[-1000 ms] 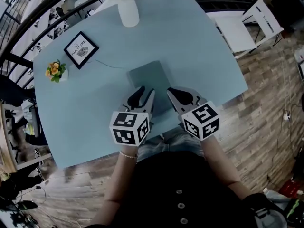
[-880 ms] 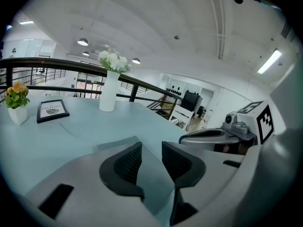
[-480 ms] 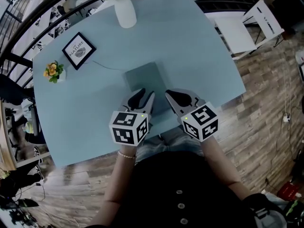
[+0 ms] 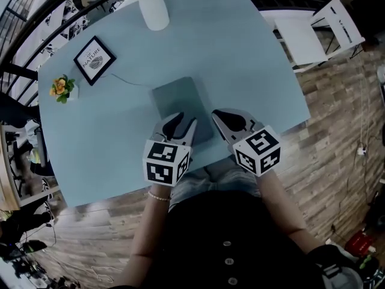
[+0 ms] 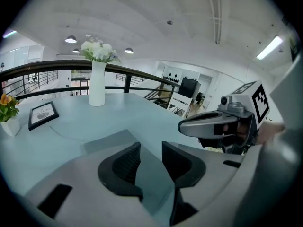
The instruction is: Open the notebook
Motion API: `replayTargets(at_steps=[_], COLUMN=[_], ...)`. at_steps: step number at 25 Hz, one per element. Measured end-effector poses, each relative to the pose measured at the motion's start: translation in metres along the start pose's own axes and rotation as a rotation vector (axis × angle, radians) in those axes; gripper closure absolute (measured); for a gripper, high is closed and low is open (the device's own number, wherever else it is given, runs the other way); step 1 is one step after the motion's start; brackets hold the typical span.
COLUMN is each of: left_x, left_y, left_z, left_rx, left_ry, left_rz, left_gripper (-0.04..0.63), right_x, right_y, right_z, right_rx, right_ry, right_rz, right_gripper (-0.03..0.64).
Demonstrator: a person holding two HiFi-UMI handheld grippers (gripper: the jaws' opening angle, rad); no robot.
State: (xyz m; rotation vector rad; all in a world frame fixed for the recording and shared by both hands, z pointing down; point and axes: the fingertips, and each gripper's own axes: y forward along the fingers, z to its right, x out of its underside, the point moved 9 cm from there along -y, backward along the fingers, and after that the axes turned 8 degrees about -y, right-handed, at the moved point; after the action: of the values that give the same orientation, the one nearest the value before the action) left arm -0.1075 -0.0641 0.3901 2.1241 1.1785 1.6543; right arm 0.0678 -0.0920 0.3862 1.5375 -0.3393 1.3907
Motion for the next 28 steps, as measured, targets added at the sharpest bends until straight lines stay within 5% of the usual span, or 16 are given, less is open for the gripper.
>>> replayTargets(at_steps=[15, 28], left_x=[0.036, 0.063], left_y=[0.036, 0.063], left_z=[0.029, 0.049], left_rx=[0.031, 0.055], left_ry=[0.220, 0.295], left_rz=[-0.199, -0.323], left_gripper=[0.410, 0.407], right_x=[0.047, 0.091], right_y=[-0.020, -0.043], right_z=[0.016, 0.021], right_rx=[0.065, 0.148], right_ry=[0.118, 0.245], right_rz=[-0.045, -0.045], right_gripper=[0.611, 0.611])
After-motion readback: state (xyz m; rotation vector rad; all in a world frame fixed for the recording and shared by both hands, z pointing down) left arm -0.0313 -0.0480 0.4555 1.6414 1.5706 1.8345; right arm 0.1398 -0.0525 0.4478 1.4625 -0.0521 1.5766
